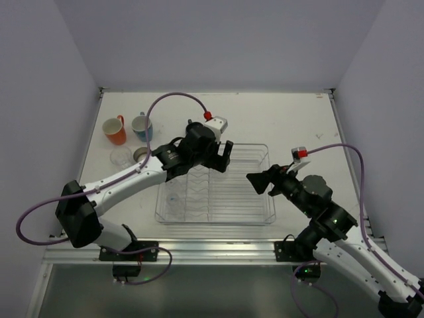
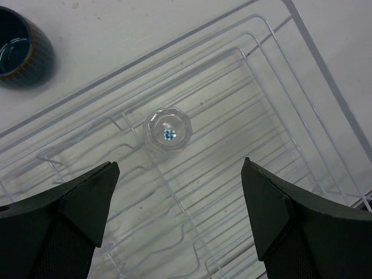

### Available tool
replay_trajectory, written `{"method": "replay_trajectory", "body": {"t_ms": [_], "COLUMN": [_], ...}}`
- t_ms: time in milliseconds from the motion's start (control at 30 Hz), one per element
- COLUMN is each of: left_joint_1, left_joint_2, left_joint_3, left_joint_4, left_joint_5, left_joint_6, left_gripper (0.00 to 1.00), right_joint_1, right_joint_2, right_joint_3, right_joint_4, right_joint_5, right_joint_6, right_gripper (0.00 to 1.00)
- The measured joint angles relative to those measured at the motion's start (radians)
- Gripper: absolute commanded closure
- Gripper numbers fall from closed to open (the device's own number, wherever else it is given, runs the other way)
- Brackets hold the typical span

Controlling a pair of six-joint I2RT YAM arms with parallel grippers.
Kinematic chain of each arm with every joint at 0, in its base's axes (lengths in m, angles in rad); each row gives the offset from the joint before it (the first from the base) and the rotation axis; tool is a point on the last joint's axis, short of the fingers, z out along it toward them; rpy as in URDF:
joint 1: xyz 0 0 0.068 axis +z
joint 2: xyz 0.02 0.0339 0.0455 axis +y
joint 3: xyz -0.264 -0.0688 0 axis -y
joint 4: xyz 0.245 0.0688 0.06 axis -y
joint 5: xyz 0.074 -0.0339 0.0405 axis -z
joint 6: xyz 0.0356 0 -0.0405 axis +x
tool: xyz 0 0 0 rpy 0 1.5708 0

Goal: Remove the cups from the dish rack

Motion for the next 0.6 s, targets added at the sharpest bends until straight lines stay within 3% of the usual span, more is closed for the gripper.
{"method": "replay_trajectory", "body": {"t_ms": [267, 600], "left_joint_1": [-0.060, -0.064], "left_joint_2": [0.085, 0.210], "left_joint_3": [0.000, 0.019], "left_joint_4": [0.072, 0.079], "left_joint_5": [-0.011, -0.095], "left_joint_6": [0.006, 0.038], "left_gripper": [0.14, 0.14], "right_joint_1": [0.000, 0.000], "right_joint_2": [0.001, -0.001], "right_joint_3": [-0.014, -0.023], "right_joint_4": [-0.027, -0.030], "right_joint_5": [0.006, 0.009], "right_joint_6": [0.003, 0.003], "right_gripper": [0.23, 0.23]}}
